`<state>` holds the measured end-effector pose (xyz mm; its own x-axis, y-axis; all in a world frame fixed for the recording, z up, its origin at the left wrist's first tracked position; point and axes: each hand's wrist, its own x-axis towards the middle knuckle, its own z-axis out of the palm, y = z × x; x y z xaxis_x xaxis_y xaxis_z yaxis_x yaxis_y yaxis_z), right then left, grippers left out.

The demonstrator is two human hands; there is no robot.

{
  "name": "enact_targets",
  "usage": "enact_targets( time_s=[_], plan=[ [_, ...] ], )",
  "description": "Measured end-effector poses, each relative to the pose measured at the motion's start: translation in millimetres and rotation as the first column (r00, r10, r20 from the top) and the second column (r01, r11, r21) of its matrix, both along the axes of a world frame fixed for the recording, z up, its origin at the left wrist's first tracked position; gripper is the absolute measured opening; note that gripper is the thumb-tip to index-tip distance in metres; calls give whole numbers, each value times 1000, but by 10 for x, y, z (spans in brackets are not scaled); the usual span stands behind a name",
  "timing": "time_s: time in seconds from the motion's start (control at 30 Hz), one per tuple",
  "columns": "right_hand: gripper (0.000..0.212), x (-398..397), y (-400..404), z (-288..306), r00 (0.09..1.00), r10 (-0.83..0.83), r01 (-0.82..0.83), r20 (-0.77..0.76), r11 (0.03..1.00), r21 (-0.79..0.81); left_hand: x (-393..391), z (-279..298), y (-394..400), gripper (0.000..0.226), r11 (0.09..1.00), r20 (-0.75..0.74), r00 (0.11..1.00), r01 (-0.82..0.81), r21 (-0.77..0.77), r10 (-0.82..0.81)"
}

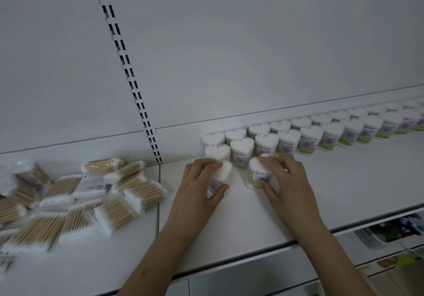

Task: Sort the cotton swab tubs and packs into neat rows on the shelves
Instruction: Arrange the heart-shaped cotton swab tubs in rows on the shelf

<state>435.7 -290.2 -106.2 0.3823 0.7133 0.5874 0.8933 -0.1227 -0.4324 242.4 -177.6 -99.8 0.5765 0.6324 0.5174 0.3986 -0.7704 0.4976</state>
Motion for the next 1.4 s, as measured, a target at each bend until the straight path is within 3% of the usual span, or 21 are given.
enact_targets(
  time_s=[0.2, 0.4, 0.73, 0.87, 1.03, 1.17, 1.4],
  plan=[
    [50, -37, 151, -37, 995, 49, -45, -89, 998, 50, 107, 0, -5, 44, 997, 31, 997, -74, -32, 75],
    [47, -20, 302, -18, 972, 113, -105, -206, 993, 48, 127, -14, 7, 55, 993, 97, 992, -76, -86, 85],
    [63, -14, 340, -74, 947, 135, -147, -291, 989, -21, 208, -72, 90, 67, 978, 118, 989, -70, -196, 95],
    [82, 48, 213, 105, 934, 99, -131, -344, 989, -73, 172, -73, 75, 73, 975, 118, 990, -55, -215, 81],
    [65, 41, 53, 546, 910, 93, -50, -404, 992, 117, 0, -24, -83, 68, 972, 140, 980, -107, -209, 138],
    [55, -262, 257, 765, 885, 288, -217, -367, 951, 221, -225, 42, -291, 63, 953, 113, 961, -227, -202, 253],
    [54, -1149, 634, 771, 694, 615, -580, -375, 786, 215, -839, 41, -724, 52, 837, 74, 845, -507, -205, 530]
  ],
)
